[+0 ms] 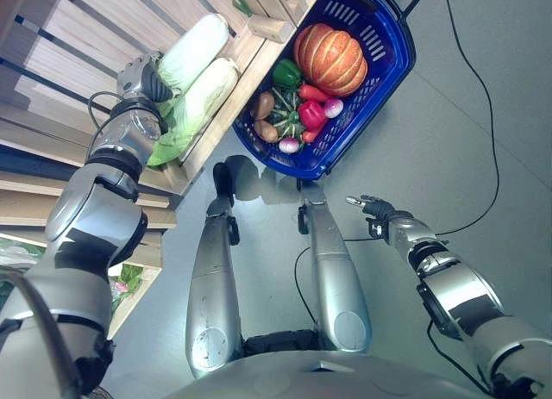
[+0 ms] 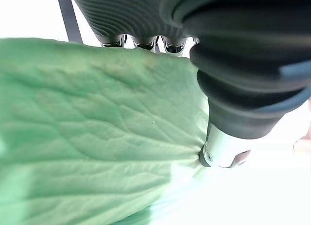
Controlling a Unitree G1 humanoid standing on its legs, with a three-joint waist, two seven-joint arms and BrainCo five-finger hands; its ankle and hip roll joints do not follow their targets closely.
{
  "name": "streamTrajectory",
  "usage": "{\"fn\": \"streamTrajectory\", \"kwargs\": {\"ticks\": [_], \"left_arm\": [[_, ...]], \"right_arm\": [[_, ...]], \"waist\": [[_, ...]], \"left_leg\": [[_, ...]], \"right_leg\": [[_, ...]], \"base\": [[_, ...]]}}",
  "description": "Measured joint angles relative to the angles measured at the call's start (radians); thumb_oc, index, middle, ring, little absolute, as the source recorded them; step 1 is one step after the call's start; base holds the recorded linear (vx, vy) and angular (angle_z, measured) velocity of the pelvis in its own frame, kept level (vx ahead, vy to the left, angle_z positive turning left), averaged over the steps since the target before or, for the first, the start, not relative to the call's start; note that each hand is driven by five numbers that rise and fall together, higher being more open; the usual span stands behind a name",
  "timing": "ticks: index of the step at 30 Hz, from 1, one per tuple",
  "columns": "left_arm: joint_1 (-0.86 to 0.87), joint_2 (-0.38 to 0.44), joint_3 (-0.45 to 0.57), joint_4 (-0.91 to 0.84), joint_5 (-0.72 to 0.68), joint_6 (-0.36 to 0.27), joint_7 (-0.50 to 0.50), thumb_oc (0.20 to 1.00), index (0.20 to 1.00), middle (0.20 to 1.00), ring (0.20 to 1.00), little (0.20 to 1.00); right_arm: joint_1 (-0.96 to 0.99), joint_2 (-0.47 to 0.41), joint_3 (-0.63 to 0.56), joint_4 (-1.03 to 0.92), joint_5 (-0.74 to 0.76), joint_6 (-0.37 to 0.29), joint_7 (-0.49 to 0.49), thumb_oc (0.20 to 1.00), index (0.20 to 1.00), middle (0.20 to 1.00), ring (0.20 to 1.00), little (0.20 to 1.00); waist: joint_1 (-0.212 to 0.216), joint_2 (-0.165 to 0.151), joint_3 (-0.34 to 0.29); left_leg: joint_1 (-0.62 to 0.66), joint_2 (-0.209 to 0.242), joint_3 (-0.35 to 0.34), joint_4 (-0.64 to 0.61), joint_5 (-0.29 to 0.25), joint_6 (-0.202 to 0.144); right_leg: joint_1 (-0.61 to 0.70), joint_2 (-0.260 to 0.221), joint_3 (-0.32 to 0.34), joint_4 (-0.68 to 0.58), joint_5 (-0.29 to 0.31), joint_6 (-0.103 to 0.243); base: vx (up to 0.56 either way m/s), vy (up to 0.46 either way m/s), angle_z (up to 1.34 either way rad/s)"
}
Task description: Pick up fruits and vegetables into the basket
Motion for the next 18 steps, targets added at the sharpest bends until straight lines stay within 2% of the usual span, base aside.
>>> {"fn": "streamTrajectory", "kwargs": {"ticks": [5,9,13,18], "left_arm": [[0.028,0.011,0.036,0.008,-0.123,-0.07,0.0,0.2,0.2,0.2,0.2,0.2],[0.073,0.012,0.108,-0.013,-0.197,-0.138,0.021,0.2,0.2,0.2,0.2,0.2],[0.149,0.012,0.177,-0.144,-0.257,-0.181,0.072,0.2,0.2,0.2,0.2,0.2],[0.2,0.01,0.195,-0.272,-0.262,-0.201,0.127,0.2,0.2,0.2,0.2,0.2]], "right_arm": [[-0.012,-0.001,-0.009,0.002,0.047,-0.02,-0.01,1.0,1.0,1.0,1.0,1.0],[-0.024,-0.009,-0.038,-0.002,0.085,-0.055,-0.028,1.0,1.0,1.0,1.0,1.0],[-0.019,-0.026,-0.065,-0.048,0.127,-0.131,-0.076,1.0,1.0,1.0,1.0,1.0],[-0.013,-0.027,-0.098,-0.169,0.173,-0.22,-0.163,1.0,1.0,1.0,1.0,1.0]], "waist": [[-0.001,0.0,0.0],[0.0,0.0,0.0],[0.012,0.001,0.001],[0.022,0.001,0.001]], "left_leg": [[0.001,0.0,0.0,0.002,-0.001,-0.001],[0.001,0.001,-0.002,0.005,-0.003,-0.001],[0.0,0.001,-0.01,0.005,-0.002,-0.001],[-0.001,-0.002,-0.03,-0.008,0.002,-0.004]], "right_leg": [[0.0,0.0,0.0,0.003,0.0,0.0],[0.002,0.001,-0.001,0.004,0.0,0.0],[0.005,0.001,-0.007,0.006,-0.001,0.0],[0.007,0.001,-0.018,-0.001,-0.001,0.0]], "base": [[0.0,0.0,0.0],[0.01,-0.044,0.01],[0.0,-0.069,0.03],[-0.02,-0.045,0.04]]}}
